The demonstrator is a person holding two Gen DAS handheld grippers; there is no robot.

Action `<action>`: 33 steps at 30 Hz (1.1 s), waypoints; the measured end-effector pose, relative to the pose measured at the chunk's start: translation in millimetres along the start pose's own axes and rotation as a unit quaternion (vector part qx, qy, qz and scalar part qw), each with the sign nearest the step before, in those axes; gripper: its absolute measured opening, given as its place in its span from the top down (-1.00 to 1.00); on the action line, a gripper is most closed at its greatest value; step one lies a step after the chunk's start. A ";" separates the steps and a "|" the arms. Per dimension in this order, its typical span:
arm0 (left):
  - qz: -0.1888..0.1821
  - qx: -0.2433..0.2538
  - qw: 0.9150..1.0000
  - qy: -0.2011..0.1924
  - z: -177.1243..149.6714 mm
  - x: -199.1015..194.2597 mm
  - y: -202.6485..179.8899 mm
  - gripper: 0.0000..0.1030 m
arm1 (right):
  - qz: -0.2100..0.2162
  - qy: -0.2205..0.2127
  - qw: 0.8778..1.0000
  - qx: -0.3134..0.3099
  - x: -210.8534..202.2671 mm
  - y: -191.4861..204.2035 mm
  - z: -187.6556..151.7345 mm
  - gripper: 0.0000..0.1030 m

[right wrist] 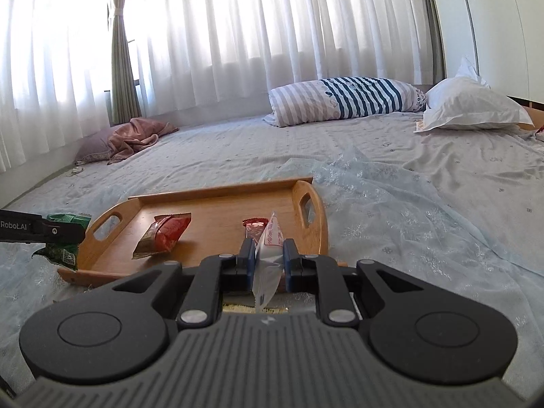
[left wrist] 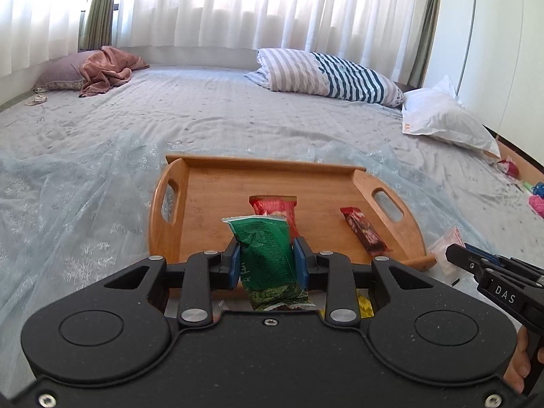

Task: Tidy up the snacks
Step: 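Carry both packets onto the tray and open both tools to release them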

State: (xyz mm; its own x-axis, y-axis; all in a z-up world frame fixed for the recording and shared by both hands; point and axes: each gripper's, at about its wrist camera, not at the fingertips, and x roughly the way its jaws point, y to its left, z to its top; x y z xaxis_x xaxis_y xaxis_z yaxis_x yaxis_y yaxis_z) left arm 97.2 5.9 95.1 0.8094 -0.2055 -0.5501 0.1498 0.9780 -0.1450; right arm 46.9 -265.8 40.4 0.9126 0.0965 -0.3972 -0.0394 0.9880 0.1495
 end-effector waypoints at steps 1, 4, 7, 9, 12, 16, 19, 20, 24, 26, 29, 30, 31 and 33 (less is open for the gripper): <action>0.002 -0.001 1.000 0.001 4.3 3.5 2.4 0.43 | 0.000 0.003 1.000 0.002 5.1 -1.3 3.3 0.62; 0.007 -0.002 1.000 0.002 16.3 13.8 9.5 0.43 | 0.003 0.013 1.000 0.009 21.6 -5.8 13.2 0.62; 0.006 -0.005 1.000 0.008 27.6 26.4 15.9 0.43 | 0.007 0.021 1.000 0.018 37.5 -10.9 22.8 0.62; -0.004 -0.003 1.000 0.014 33.6 37.4 19.4 0.43 | 0.011 0.027 0.999 0.020 48.3 -13.5 29.2 0.62; -0.015 0.000 1.000 0.027 39.7 55.9 23.6 0.43 | 0.022 0.047 0.999 0.017 70.5 -16.6 37.4 0.62; -0.005 -0.003 0.999 0.048 42.6 83.6 26.8 0.43 | 0.031 0.080 0.996 0.034 99.3 -23.2 42.2 0.62; 0.006 -0.008 0.998 0.064 43.5 103.2 31.5 0.43 | 0.034 0.094 0.994 0.054 115.2 -27.7 41.9 0.62; 0.009 -0.008 0.998 0.067 43.4 108.1 32.5 0.43 | 0.034 0.096 0.993 0.057 119.3 -28.5 41.5 0.62; 0.014 -0.013 0.997 0.081 40.2 126.7 37.4 0.43 | 0.030 0.102 0.993 0.056 132.1 -29.5 39.3 0.62; 0.014 -0.016 0.996 0.084 39.1 132.9 39.3 0.43 | 0.031 0.105 0.992 0.058 136.7 -30.8 38.1 0.62; 0.014 -0.025 0.996 0.086 38.1 138.7 43.0 0.43 | 0.035 0.107 0.991 0.066 140.4 -33.7 35.2 0.62; 0.013 -0.027 0.996 0.087 38.3 139.9 44.0 0.43 | 0.037 0.108 0.991 0.071 141.3 -34.9 34.3 0.62; 0.011 -0.028 0.996 0.087 37.9 140.2 44.1 0.43 | 0.040 0.108 0.991 0.076 141.9 -36.1 33.4 0.62; 0.008 -0.029 0.996 0.087 37.3 141.1 43.8 0.43 | 0.045 0.108 0.990 0.085 142.4 -38.2 32.0 0.62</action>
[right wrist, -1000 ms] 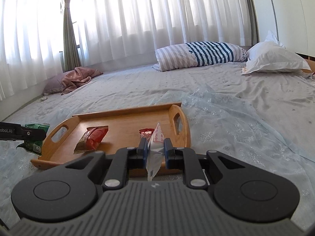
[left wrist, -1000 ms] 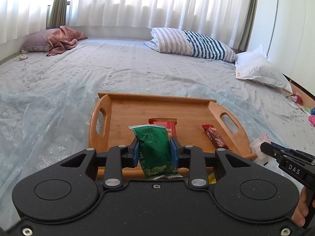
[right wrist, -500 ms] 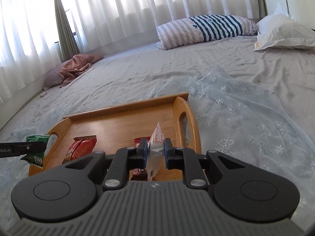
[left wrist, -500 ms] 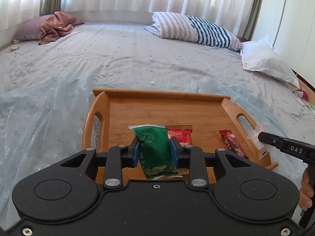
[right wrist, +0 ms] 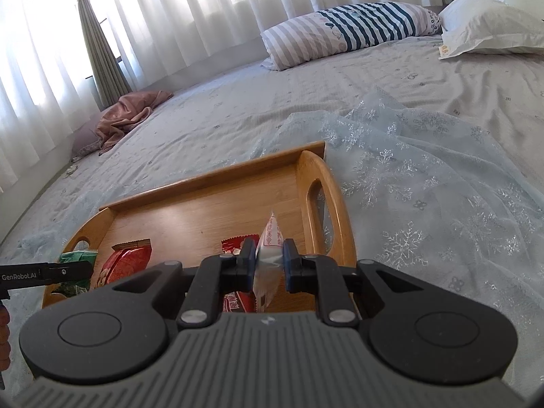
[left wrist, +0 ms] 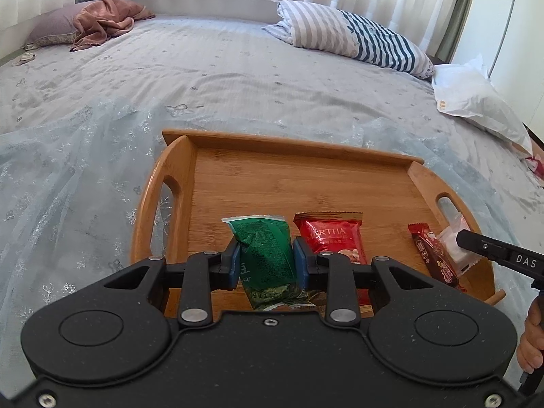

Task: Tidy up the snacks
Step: 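Carry both packets onto the tray and open both tools to release them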

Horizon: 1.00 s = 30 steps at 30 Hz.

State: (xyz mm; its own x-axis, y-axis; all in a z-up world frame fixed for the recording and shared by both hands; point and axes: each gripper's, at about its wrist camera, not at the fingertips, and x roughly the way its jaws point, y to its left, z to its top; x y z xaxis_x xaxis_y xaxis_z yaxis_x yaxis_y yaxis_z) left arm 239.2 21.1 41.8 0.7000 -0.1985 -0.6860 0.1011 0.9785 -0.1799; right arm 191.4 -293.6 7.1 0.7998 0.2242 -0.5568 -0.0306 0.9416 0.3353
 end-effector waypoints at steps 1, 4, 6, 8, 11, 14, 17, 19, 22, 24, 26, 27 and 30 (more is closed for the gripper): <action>0.000 0.000 1.000 0.000 -0.2 0.5 0.1 0.43 | 0.003 0.000 1.000 0.003 0.9 -1.0 0.1 0.62; 0.000 -0.002 1.000 0.001 -0.6 2.0 -0.5 0.43 | 0.007 0.000 1.000 0.002 1.1 -1.4 -0.6 0.62; -0.002 -0.003 1.000 0.002 -1.2 3.3 -1.2 0.43 | 0.009 0.000 1.000 0.001 1.5 -1.0 -1.1 0.62; -0.005 -0.002 1.000 0.004 -1.9 4.4 -3.1 0.43 | 0.011 0.000 1.000 0.001 2.1 -0.9 -1.4 0.63; -0.006 0.001 1.000 0.005 -3.1 6.3 -5.8 0.43 | 0.015 0.000 1.000 0.001 2.8 -1.3 -2.7 0.63; -0.009 0.000 1.000 0.007 -3.6 8.2 -7.3 0.43 | 0.022 0.001 1.000 0.006 2.9 -3.3 -3.0 0.63; -0.015 0.000 1.000 0.009 -3.6 10.1 -9.0 0.43 | 0.032 0.002 0.999 0.018 3.0 -6.2 -4.1 0.63; -0.018 0.003 1.000 0.010 -4.3 11.2 -11.5 0.43 | 0.042 0.004 0.999 0.026 3.6 -8.6 -5.2 0.63; -0.026 0.005 1.000 0.013 -5.0 13.8 -15.4 0.43 | 0.056 0.006 0.998 0.038 4.7 -10.7 -7.3 0.63; -0.033 0.005 0.999 0.016 -6.0 15.8 -18.1 0.43 | 0.061 0.007 0.997 0.042 4.9 -10.9 -9.1 0.63; -0.037 0.009 0.999 0.018 -7.2 17.0 -21.6 0.43 | 0.062 0.006 0.997 0.039 4.8 -10.0 -10.3 0.63; -0.039 0.011 0.999 0.018 -7.8 17.7 -23.3 0.43 | 0.062 0.006 0.997 0.037 4.7 -9.4 -10.5 0.63; -0.047 0.012 0.999 0.021 -9.2 19.0 -26.4 0.43 | 0.066 0.007 0.997 0.036 5.1 -9.7 -11.4 0.63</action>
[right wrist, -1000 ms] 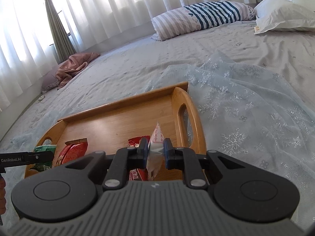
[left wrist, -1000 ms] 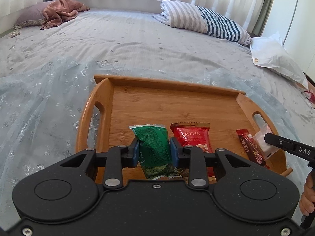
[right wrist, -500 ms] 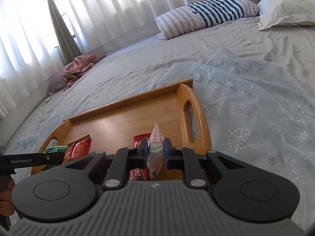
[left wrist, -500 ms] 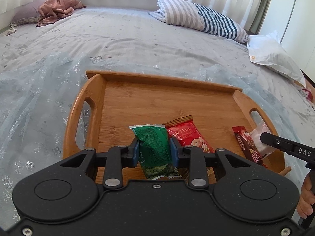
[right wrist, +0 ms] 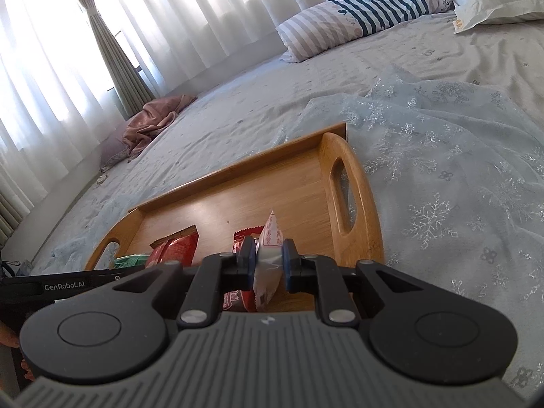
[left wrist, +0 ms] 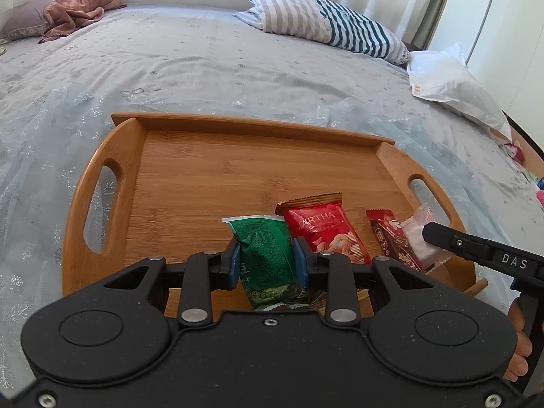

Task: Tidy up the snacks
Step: 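Carry both packets onto the tray and open both tools to release them, then withdraw both tools back toward the remaining snack pile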

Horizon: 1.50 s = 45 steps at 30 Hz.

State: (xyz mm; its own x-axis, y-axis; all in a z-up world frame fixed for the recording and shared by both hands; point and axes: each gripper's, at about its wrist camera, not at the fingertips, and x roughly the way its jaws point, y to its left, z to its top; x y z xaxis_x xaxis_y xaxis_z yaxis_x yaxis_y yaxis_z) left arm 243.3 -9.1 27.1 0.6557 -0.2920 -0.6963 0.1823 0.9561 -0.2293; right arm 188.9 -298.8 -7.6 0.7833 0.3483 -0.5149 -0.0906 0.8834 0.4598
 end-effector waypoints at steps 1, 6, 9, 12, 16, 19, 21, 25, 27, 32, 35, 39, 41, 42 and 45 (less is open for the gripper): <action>-0.002 0.000 1.000 0.001 -0.3 0.6 -0.9 0.43 | 0.004 0.002 1.000 0.001 0.8 -0.5 -0.2 0.63; -0.006 0.007 1.000 0.004 -2.5 3.9 -6.3 0.42 | 0.014 0.003 1.000 0.000 1.9 1.5 -2.4 0.62; -0.005 0.012 1.000 0.006 -3.2 5.2 -9.0 0.42 | 0.017 0.004 1.000 0.001 2.4 1.5 -3.8 0.61; -0.003 0.014 1.000 0.006 -3.8 5.4 -9.9 0.42 | 0.015 0.004 1.000 -0.001 2.5 1.8 -3.6 0.61; 0.001 0.014 1.000 0.004 -3.2 5.3 -10.6 0.41 | 0.016 0.004 1.000 -0.002 2.0 1.8 -3.9 0.58; 0.009 0.017 1.000 0.000 -2.0 3.0 -10.9 0.21 | 0.012 0.000 1.000 -0.006 0.5 2.4 -3.6 0.42; 0.015 0.019 1.000 -0.004 -1.1 0.2 -11.0 0.11 | 0.006 -0.003 1.000 -0.010 -1.2 3.6 -3.4 0.41; 0.028 0.023 0.999 -0.014 0.3 -6.2 -11.3 -0.24 | -0.001 -0.006 1.000 -0.019 -3.6 5.2 -2.9 0.27; 0.035 0.029 0.999 -0.020 0.4 -10.4 -12.9 -0.36 | -0.004 -0.010 1.000 -0.022 -5.8 6.5 -2.8 0.12; 0.045 0.040 0.998 -0.032 0.0 -21.8 -16.0 -0.52 | -0.012 -0.018 0.999 -0.036 -12.6 11.9 -2.4 -0.13; 0.046 0.043 0.997 -0.042 -1.6 -32.7 -17.5 -0.63 | -0.017 -0.024 0.998 -0.049 -18.5 17.4 -3.7 -0.26; 0.045 0.045 0.997 -0.053 -6.1 -51.2 -19.3 -0.72 | -0.031 -0.031 0.997 -0.071 -27.8 26.0 -6.6 -0.39; 0.044 0.047 0.996 -0.060 -9.8 -60.5 -19.4 -0.76 | -0.040 -0.033 0.995 -0.084 -33.1 30.7 -8.7 -0.46; 0.043 0.048 0.996 -0.063 -13.3 -66.5 -19.6 -0.78 | -0.043 -0.035 0.994 -0.090 -36.0 32.7 -10.1 -0.47; 0.043 0.048 0.995 -0.070 -22.0 -82.1 -18.8 -0.80 | -0.047 -0.036 0.993 -0.103 -43.9 37.6 -15.1 -0.55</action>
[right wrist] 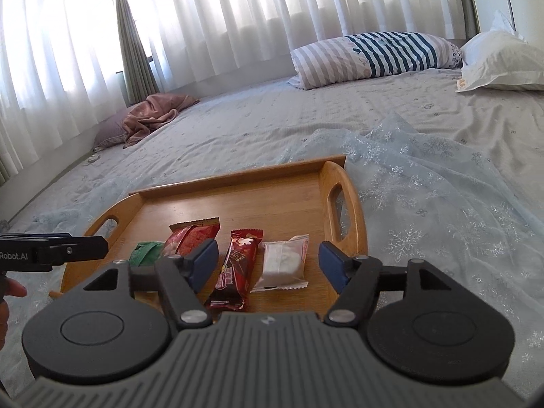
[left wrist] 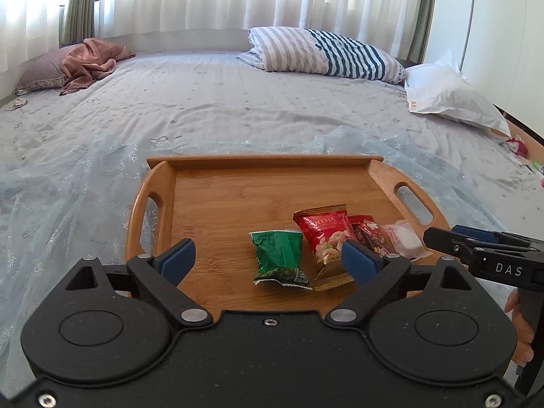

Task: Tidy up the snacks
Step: 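Withdraw both tools back toward the remaining snack pile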

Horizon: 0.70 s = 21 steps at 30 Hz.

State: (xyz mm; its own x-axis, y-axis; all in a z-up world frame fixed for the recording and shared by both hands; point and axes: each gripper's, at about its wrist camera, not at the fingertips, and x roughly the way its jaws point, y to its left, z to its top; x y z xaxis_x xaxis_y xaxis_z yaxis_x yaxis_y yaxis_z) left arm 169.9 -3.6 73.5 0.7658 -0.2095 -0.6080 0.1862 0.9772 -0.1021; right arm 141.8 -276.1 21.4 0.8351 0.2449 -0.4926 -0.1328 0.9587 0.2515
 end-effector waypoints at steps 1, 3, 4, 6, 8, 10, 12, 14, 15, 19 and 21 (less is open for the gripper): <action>-0.001 -0.001 1.000 -0.002 -2.5 -5.3 0.7 -0.82 | 0.001 -0.001 1.000 -0.002 -3.0 1.2 -1.4 -0.56; -0.003 -0.002 1.000 -0.005 -8.4 -15.6 1.6 -0.84 | 0.003 -0.003 1.000 -0.005 -9.0 3.3 -4.5 -0.59; -0.002 0.000 1.000 -0.006 -11.6 -20.2 1.3 -0.85 | 0.003 -0.005 1.000 -0.005 -12.0 4.6 -6.3 -0.61; 0.000 0.006 1.000 -0.010 -19.2 -30.1 0.9 -0.86 | 0.003 -0.006 1.000 -0.008 -17.2 6.9 -9.6 -0.64; 0.003 0.008 1.000 -0.014 -26.3 -38.8 1.0 -0.87 | 0.003 -0.009 1.000 -0.011 -22.9 10.0 -13.7 -0.66; 0.007 0.012 1.000 -0.018 -34.1 -47.0 0.0 -0.87 | 0.003 -0.013 1.000 -0.015 -28.2 13.2 -18.1 -0.67; 0.010 0.011 1.000 -0.024 -41.4 -54.2 -0.1 -0.87 | 0.003 -0.017 1.000 -0.018 -34.0 16.5 -23.7 -0.69; 0.008 0.010 1.000 -0.026 -48.4 -60.0 0.1 -0.88 | 0.004 -0.022 0.999 -0.023 -40.2 20.1 -30.0 -0.70; 0.007 0.009 1.000 -0.026 -51.7 -62.8 -0.2 -0.88 | 0.004 -0.024 0.999 -0.025 -42.6 21.8 -32.7 -0.70; 0.008 0.014 0.999 -0.031 -64.0 -72.5 -3.0 -0.87 | 0.001 -0.033 0.999 -0.035 -54.1 29.8 -46.0 -0.73; 0.013 0.020 0.999 -0.035 -70.6 -76.9 -5.1 -0.88 | 0.000 -0.038 0.999 -0.038 -60.0 33.4 -51.8 -0.74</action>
State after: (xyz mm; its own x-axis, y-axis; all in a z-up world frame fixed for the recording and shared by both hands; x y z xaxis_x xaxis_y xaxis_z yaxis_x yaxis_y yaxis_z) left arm 66.6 10.0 65.3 0.8113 -0.1883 -0.5535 0.1903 0.9802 -0.0547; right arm 59.5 -251.2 16.2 0.8732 0.2361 -0.4263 -0.1711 0.9676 0.1854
